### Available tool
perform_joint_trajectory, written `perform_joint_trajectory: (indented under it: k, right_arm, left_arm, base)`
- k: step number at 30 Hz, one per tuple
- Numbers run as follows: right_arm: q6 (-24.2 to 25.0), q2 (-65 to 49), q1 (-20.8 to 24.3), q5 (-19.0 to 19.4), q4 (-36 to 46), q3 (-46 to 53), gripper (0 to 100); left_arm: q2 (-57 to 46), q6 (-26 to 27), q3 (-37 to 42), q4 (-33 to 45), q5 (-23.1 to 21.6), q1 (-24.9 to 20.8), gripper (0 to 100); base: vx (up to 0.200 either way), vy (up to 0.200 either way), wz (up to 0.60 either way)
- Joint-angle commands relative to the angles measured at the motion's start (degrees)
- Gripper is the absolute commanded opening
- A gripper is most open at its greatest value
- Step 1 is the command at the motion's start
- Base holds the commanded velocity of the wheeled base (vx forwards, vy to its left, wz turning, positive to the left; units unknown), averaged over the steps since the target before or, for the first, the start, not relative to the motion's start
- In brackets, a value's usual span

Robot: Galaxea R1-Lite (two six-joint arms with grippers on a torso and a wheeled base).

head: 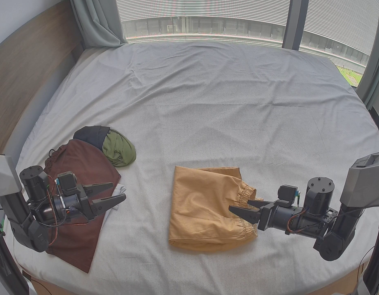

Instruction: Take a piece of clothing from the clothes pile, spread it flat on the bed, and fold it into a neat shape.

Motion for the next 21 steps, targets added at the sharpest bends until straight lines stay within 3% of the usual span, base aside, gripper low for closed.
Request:
perform_joint_trajectory:
  k: [1, 5, 21]
  right_arm:
    - [1.10, 1.50, 0.16, 0.36, -0.01, 1.49, 100]
    - [3.12, 5.28, -0.19, 0.80, -0.01, 1.40, 100]
    - [2.77, 15.30, -0.28, 0.89, -0.09, 1.75, 100]
  left_arm:
    - [0.45, 0.30, 0.34, -0.01, -0.06, 0.63, 100]
    - [0.36, 0.48, 0.78, -0.01, 0.02, 0.81, 100]
    - [0.89, 1.88, 0.43, -0.10, 0.02, 1.51, 100]
  base:
    - [0.000, 0.000, 0.00]
    - [0.000, 0.000, 0.00]
    - [0.000, 0.000, 0.00]
